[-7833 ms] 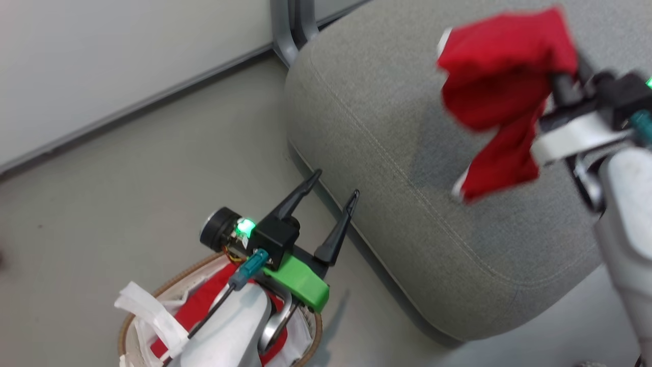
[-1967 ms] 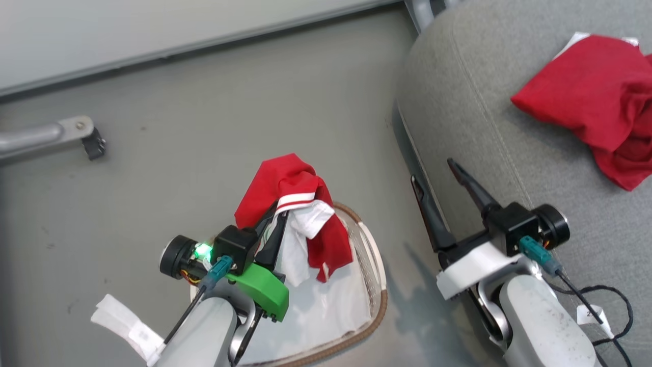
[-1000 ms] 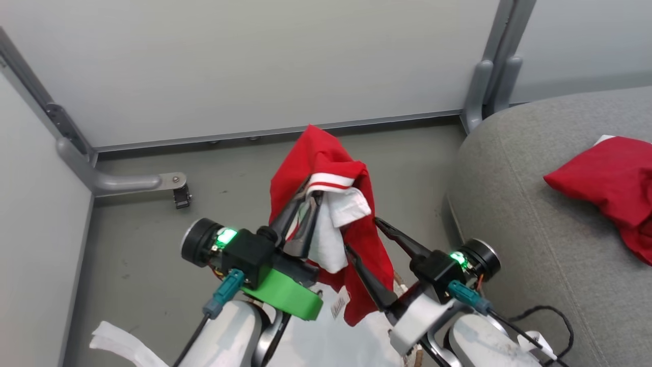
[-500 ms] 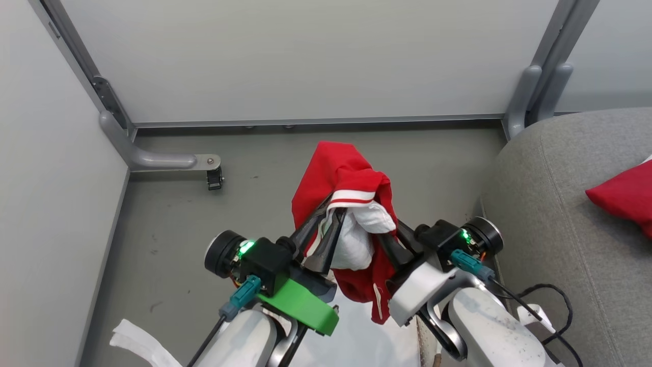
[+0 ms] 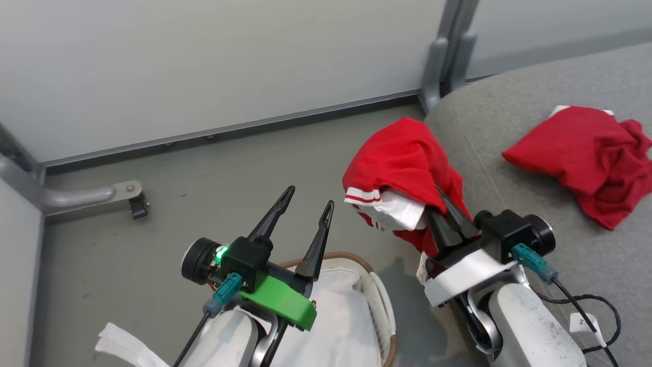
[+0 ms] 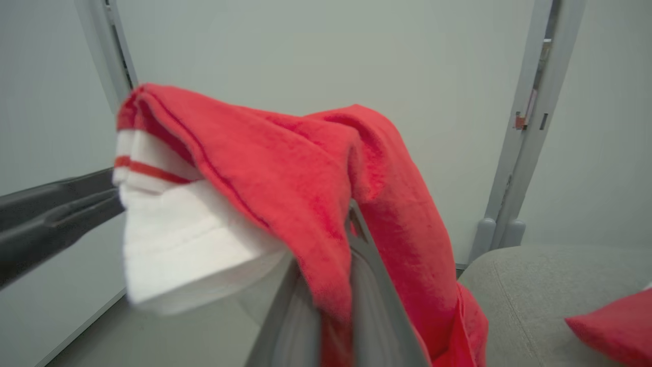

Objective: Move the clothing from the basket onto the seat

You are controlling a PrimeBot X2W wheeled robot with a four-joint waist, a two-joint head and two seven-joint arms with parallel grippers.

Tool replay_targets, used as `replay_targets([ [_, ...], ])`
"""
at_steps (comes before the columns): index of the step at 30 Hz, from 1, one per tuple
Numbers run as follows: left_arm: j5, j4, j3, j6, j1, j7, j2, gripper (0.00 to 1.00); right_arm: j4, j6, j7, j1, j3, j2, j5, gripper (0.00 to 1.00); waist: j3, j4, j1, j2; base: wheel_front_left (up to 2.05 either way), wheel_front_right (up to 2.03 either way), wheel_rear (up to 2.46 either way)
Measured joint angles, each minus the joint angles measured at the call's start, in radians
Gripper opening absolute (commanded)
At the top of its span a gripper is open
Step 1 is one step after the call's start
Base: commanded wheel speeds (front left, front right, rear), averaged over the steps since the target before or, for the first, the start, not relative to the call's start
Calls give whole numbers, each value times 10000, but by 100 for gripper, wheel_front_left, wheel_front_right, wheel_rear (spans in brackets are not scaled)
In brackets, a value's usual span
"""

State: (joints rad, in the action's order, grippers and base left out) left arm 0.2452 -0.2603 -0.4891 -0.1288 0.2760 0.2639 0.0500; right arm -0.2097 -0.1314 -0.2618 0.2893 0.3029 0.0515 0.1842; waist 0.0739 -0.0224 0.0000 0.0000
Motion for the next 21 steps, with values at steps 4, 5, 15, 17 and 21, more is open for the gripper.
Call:
replay_targets([
  [4,-10,-94,23,-2,12,0,-8,100,201,0,0,-49,-336,27,-19,0,131,-906,0,0,0,0,0],
  [5,2,-115,19,-2,24,0,-8,100,265,0,2,-58,-426,25,-19,0,171,-1150,0,0,0,0,0],
  [15,-23,-372,-144,-2,279,0,-21,100,811,0,0,947,-1298,263,-35,0,717,-3032,0,1,0,0,0],
  [17,-102,-472,-228,-2,358,0,-19,100,953,0,2,1592,-1532,552,-157,0,935,-3203,0,1,0,0,0],
  [21,-136,-577,-391,-2,686,0,38,100,859,0,0,2944,-1998,1394,-466,0,1447,-3412,0,1,0,0,0],
])
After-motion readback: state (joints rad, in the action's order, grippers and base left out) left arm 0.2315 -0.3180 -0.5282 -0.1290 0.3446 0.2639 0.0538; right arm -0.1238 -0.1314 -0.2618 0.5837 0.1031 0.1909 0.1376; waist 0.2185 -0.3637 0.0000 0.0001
